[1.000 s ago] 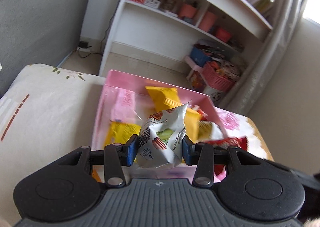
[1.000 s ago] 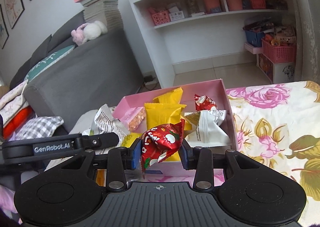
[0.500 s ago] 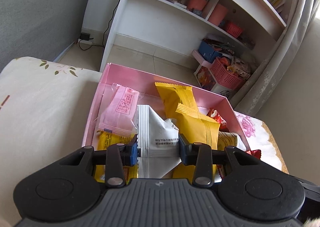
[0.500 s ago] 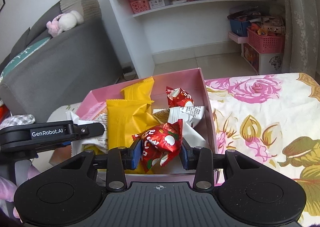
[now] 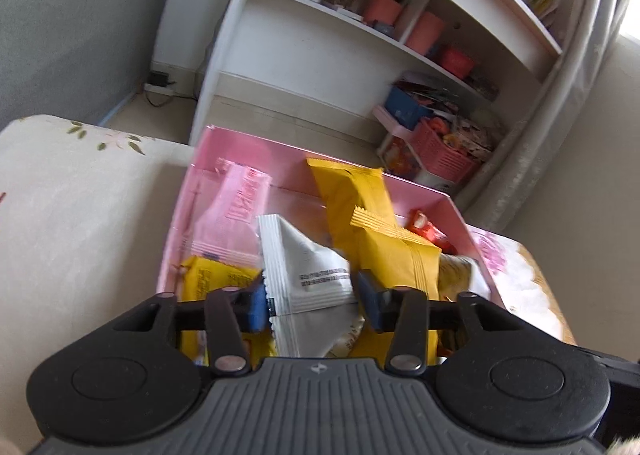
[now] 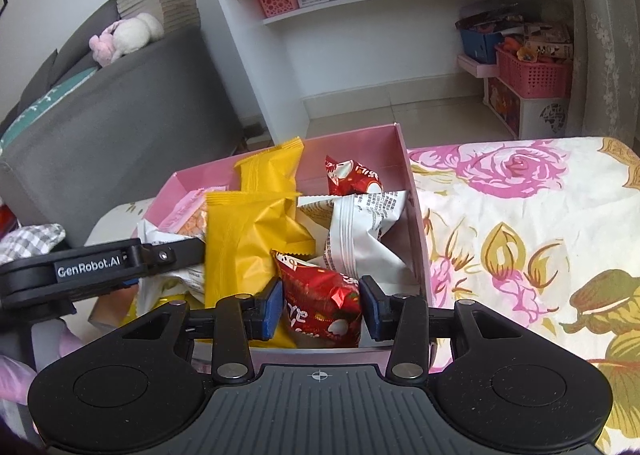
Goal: Organize snacks
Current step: 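Carry both snacks into the pink box and open both grippers, then move both tools back over the remaining snacks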
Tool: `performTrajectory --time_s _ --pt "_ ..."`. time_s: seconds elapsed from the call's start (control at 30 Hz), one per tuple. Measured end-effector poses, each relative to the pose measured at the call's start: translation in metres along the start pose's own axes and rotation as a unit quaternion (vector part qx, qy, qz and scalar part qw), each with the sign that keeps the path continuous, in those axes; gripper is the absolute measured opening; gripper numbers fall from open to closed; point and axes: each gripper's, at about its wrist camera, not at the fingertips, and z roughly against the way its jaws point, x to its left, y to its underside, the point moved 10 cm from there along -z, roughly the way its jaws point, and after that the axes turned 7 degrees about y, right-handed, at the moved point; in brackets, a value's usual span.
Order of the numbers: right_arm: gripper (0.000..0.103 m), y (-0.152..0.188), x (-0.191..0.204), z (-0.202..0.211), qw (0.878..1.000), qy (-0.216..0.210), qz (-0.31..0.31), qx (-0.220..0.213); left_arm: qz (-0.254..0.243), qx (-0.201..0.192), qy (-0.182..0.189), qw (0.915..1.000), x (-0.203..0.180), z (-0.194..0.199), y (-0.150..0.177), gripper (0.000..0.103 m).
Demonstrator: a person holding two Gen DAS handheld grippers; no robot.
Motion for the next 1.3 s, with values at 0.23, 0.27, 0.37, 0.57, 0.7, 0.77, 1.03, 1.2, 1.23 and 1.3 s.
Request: performTrajectory --time_s 0.23,0.27,0.37,0.57,0.7,0.77,1.03,1.2,1.23,1.3 --pt "0.071 -0.008 -0.009 0.022 1.0 -0.008 -0.012 -0.018 -0.024 -0.001 -0.008 0.9997 -0.009 0.015 0.003 0.071" --pt "0.073 -0.009 -0.011 0.026 1.0 -0.01 -0.012 -0.018 -0.028 0.001 -0.01 0.9995 -0.011 0.017 0.004 0.072" --pt "0.08 -0.008 -0.015 0.037 1.0 -0.011 -0.008 -0.019 -0.039 0.003 -0.019 0.9991 -0.015 0.024 0.006 0.077" --pt "0.089 0.0 -0.023 0.059 1.0 0.001 0.001 -0.021 -0.061 0.007 -0.041 0.9973 -0.024 0.042 0.011 0.093" --pt "0.094 0.005 -0.03 0.075 1.0 0.006 -0.005 -0.027 -0.053 0.012 -0.046 0.9975 -0.025 0.055 0.018 0.099" --pt "0.095 0.006 -0.032 0.081 1.0 0.01 -0.013 -0.026 -0.057 0.013 -0.055 0.9968 -0.027 0.062 0.022 0.1" --pt "0.1 0.021 -0.022 0.105 0.999 0.022 0.019 -0.025 -0.069 0.041 -0.094 0.9923 -0.026 0.084 0.045 0.103" --pt "0.101 0.042 -0.02 0.111 0.999 0.013 0.036 -0.031 -0.071 0.047 -0.128 0.988 -0.017 0.094 0.065 0.102" --pt "0.101 0.047 -0.019 0.112 0.999 0.009 0.039 -0.028 -0.071 0.049 -0.128 0.988 -0.017 0.096 0.069 0.102" --pt "0.101 0.052 -0.022 0.112 0.999 0.005 0.047 -0.024 -0.07 0.054 -0.122 0.9886 -0.016 0.098 0.078 0.103"
